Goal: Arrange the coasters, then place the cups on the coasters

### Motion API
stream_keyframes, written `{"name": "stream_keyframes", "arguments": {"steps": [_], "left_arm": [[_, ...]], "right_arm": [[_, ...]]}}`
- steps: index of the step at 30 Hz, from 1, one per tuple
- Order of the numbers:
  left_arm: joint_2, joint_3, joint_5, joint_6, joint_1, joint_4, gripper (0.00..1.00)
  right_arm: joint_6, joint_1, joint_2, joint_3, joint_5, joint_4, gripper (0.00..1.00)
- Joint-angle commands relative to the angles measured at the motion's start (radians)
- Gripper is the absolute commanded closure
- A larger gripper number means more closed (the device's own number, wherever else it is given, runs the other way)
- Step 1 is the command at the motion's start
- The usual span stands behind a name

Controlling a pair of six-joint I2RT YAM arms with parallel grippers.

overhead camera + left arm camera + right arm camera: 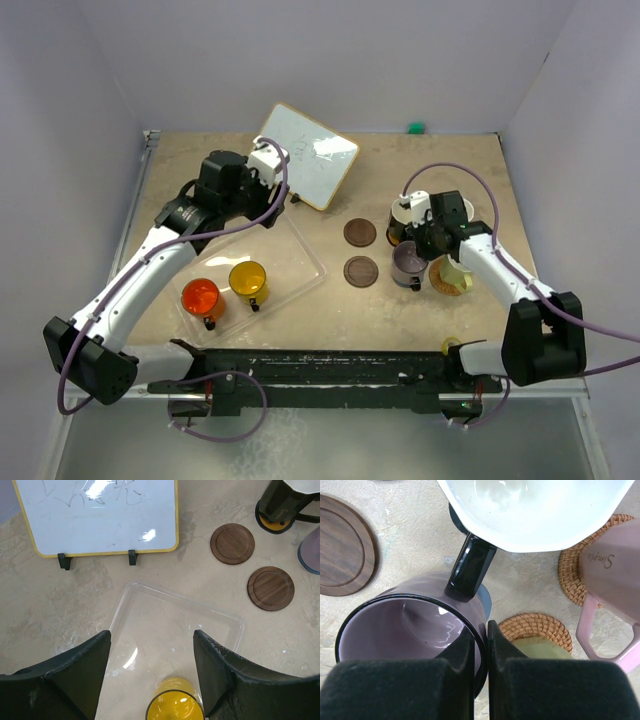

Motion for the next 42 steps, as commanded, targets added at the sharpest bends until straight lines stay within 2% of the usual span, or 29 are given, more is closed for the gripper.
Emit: {"name": "stream_keyframes", "arguments": {"steps": [1,28,42], "left_arm": [[-0.037,-0.012,0.017,0.012,0.01,0.05,0.35],[-0.041,-0.019,0.035,0.016,0.014,0.056,0.35],[-0.05,-0.021,0.036,0.019,0.014,0.049,0.35]], "right_arm": [[-0.01,-0.004,-0.008,0.011,-0.038,0.05,1.0],[-0.005,-0.004,0.022,-0.009,-0.022,0.052,0.98],[-0.002,-0.005,0.014,-0.012,0.007,0.031,0.86]]}}
